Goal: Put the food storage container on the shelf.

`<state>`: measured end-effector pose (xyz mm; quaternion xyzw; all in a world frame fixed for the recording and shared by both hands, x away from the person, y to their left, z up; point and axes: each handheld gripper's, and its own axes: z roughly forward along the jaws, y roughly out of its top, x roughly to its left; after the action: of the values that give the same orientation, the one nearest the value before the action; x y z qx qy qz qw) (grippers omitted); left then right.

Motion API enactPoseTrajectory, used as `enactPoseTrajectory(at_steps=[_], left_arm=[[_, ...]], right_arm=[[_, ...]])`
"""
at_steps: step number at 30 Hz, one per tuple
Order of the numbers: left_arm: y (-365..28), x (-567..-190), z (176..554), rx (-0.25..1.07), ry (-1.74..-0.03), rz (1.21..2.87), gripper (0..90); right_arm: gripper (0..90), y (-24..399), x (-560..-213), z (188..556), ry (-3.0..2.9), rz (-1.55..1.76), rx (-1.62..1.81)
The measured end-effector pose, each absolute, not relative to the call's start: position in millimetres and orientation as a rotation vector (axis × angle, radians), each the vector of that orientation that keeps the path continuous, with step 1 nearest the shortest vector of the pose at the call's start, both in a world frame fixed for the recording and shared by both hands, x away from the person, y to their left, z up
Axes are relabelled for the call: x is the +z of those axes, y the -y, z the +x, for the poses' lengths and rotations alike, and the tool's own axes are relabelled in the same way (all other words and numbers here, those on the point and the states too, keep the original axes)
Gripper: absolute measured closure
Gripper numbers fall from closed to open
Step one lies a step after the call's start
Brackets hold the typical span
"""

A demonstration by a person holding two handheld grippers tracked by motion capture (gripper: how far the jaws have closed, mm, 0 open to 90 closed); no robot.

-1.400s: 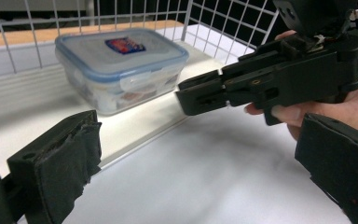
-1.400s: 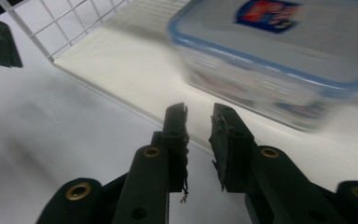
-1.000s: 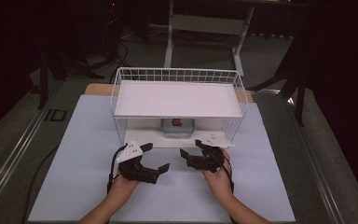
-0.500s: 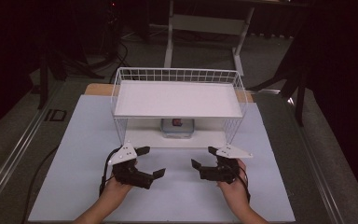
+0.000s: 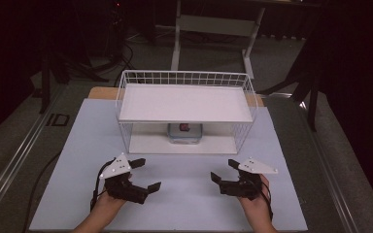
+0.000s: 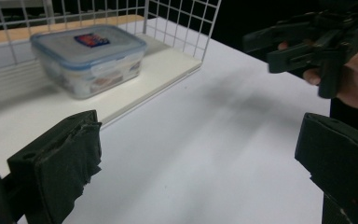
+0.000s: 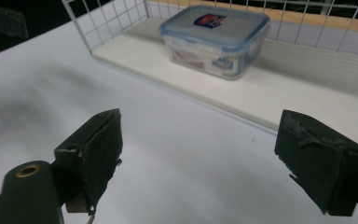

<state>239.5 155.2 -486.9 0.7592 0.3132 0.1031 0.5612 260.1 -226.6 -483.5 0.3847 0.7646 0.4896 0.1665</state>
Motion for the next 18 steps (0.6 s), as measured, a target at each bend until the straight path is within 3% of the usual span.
enactPoseTrajectory(at_steps=[18], left_arm=[[-177.9, -508.4, 237.6, 0.294, -0.813, 1.793, 1.2]], right_arm=[[15.1, 252.5, -498.7, 249.9, -2.175, 1.048, 1.367]])
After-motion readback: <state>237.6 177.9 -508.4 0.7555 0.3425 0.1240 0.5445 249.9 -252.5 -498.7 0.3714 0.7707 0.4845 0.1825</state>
